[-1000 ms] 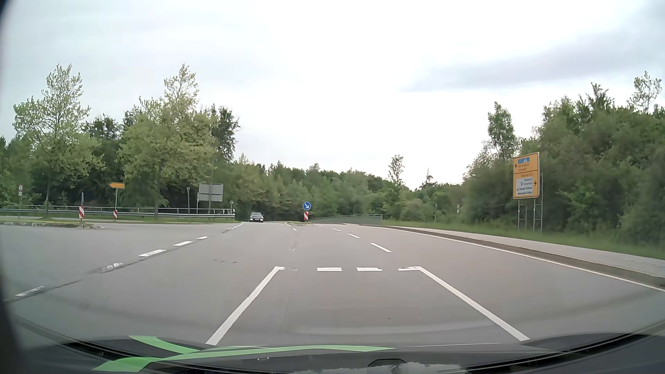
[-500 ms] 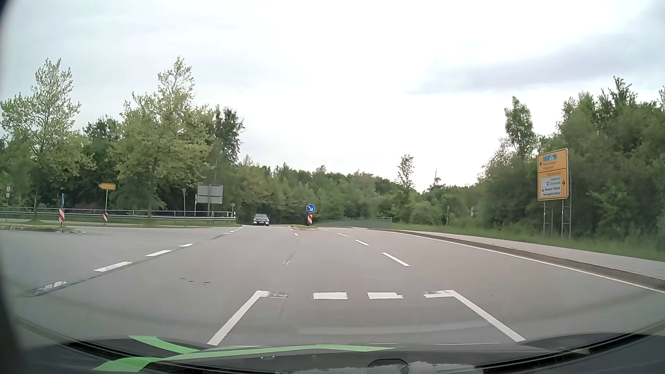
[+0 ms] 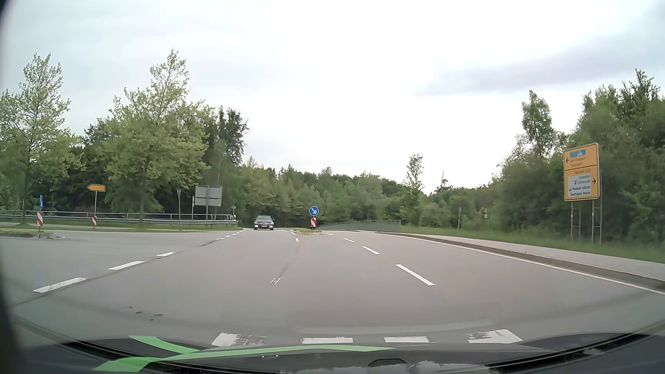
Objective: Follow the waypoints while adhering to traffic rules and regulations
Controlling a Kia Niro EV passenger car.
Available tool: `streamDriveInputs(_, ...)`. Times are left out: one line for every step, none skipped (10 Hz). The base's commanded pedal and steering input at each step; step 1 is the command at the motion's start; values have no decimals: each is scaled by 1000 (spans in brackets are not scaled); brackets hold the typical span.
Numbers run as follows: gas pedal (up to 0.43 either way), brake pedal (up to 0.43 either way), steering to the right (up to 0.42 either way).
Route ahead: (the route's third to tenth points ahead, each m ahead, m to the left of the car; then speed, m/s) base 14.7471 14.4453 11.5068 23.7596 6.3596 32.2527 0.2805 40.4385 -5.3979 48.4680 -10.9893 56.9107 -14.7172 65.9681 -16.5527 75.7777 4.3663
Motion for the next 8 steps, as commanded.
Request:
streamDriveInputs(0, 0, -29)
streamDriveInputs(0, 6, -28)
streamDriveInputs(0, 6, -29)
streamDriveInputs(0, 6, -28)
streamDriveInputs(0, 6, -29)
streamDriveInputs(0, 6, -28)
streamDriveInputs(0, 6, -29)
streamDriveInputs(0, 6, -28)
